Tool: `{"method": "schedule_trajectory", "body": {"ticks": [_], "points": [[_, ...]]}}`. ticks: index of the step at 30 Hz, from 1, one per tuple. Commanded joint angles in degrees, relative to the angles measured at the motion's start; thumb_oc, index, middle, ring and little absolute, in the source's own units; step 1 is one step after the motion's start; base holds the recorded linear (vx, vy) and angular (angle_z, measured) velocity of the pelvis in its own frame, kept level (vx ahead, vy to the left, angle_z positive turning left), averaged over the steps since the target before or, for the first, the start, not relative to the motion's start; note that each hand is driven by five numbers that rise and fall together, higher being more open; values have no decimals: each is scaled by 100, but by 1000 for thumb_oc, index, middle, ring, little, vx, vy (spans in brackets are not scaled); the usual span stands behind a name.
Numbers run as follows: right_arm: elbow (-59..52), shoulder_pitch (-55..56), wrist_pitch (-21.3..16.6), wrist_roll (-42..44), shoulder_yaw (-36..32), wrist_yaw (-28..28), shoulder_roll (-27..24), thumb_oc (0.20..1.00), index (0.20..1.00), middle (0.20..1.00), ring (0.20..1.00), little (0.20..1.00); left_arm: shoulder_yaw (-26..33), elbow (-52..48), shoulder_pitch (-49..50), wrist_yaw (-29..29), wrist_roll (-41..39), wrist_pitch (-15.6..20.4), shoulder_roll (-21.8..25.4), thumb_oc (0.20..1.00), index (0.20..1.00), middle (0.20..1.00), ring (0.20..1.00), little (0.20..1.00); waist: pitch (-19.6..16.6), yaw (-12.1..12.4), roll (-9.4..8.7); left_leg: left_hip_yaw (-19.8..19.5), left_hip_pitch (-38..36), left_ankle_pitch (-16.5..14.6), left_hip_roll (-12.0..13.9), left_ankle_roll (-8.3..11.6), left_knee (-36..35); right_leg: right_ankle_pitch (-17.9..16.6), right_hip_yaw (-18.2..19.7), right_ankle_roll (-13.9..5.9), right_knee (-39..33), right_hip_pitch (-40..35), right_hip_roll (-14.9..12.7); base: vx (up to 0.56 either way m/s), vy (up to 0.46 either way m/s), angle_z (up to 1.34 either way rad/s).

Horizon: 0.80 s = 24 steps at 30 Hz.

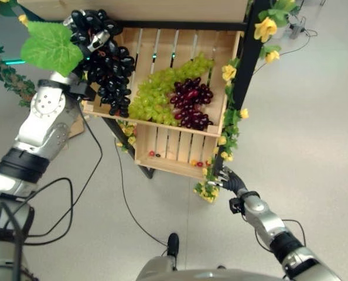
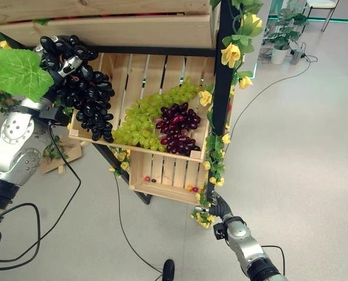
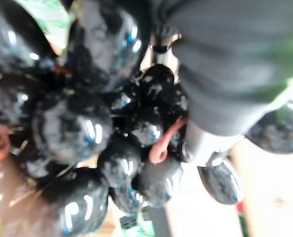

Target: Pick up the fruits from the basket on one side to the basket on the other side

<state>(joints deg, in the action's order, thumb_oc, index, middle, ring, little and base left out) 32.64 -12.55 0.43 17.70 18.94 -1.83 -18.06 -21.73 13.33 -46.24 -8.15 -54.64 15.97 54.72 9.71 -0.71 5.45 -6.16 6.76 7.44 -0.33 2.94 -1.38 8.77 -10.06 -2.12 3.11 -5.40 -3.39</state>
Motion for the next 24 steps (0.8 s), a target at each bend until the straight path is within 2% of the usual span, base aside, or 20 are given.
{"method": "schedule_trajectory", "body": {"ticks": [1,6,13,17,20,24], "points": [[-377,-403,-195,217,81,-82,-34,1000,1000,1000,1000,1000,301,914,-947,-316,162,-152,-228,200,200,200,200,200,110,-296,-178,211,-250,-1573,313,486,1094,272,-10,-519,-140,-46,-565,0,0,0],[-407,-364,-186,182,60,-158,-20,1000,1000,1000,1000,1000,458,867,-572,-405,443,-205,-544,200,200,200,200,200,159,-328,-212,245,-243,-1564,347,489,1078,266,18,-514,-152,-11,-551,-3,-2,-2],[-478,-336,-182,147,20,-213,4,1000,1000,1000,1000,1000,636,778,-10,-557,1091,-368,-1364,200,200,200,200,200,219,-363,-291,255,-240,-1571,377,480,1067,272,55,-479,-168,5,-532,-6,-2,-2],[-512,-345,-175,153,36,-244,14,1000,1000,1000,1000,1000,448,1117,-113,-609,1643,-548,-1790,200,200,200,200,200,266,-418,-323,273,-244,-1571,396,474,1078,272,87,-456,-163,9,-525,0,0,0],[-534,-341,-169,155,34,-245,8,1000,1000,1000,1000,1000,440,1163,-99,-645,1741,-581,-1889,200,200,200,200,200,287,-428,-321,275,-245,-1571,395,473,1081,275,92,-450,-155,19,-523,0,0,0],[-634,-312,-149,146,-159,-250,-23,1000,1000,1000,1000,1000,945,33,831,-649,1871,-457,-2212,200,200,200,200,200,357,-374,-362,264,-185,-1576,395,476,1115,276,121,-418,-132,100,-515,-26,-11,-5]]}}
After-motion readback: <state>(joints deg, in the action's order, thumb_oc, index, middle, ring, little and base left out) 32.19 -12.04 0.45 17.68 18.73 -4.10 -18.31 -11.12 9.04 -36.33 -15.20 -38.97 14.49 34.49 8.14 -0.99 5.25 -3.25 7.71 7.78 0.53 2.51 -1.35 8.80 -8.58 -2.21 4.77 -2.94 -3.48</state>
